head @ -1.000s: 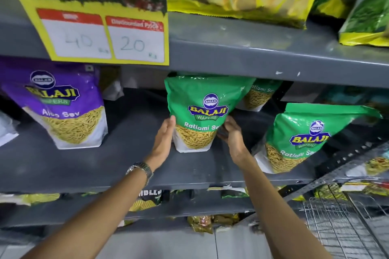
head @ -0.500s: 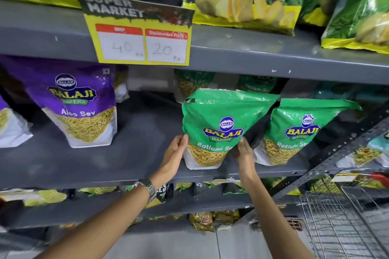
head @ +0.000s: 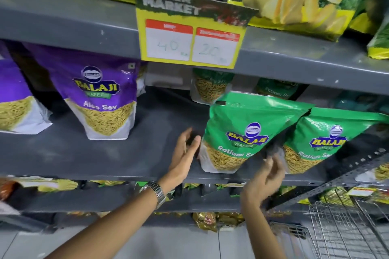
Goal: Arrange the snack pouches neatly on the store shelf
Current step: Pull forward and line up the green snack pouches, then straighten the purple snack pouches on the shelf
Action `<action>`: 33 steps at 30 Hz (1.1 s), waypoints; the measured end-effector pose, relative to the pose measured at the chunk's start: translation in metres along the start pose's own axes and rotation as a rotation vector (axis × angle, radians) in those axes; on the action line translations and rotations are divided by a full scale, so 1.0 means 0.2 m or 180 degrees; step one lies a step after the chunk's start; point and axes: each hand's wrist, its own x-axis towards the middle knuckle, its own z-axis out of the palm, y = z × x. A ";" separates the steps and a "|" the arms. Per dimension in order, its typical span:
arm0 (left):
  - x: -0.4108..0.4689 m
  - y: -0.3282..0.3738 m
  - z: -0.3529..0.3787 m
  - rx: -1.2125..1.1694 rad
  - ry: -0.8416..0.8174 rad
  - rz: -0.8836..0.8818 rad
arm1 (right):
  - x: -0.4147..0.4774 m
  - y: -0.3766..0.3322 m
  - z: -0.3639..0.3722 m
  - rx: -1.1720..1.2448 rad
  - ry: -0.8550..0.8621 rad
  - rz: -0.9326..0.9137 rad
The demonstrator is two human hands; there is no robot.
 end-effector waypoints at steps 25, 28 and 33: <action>0.29 -0.03 -1.56 0.0321 0.0174 -0.0505 | -0.87 -0.12 1.17 0.0047 -0.2674 0.1103; 0.24 -0.02 -1.56 0.0392 0.0205 -0.0405 | -0.92 -0.14 1.11 0.0036 -0.2505 0.1066; 0.15 -0.01 -1.55 0.0417 0.0088 -0.0373 | -0.99 -0.15 0.99 -0.0009 -0.2370 0.1072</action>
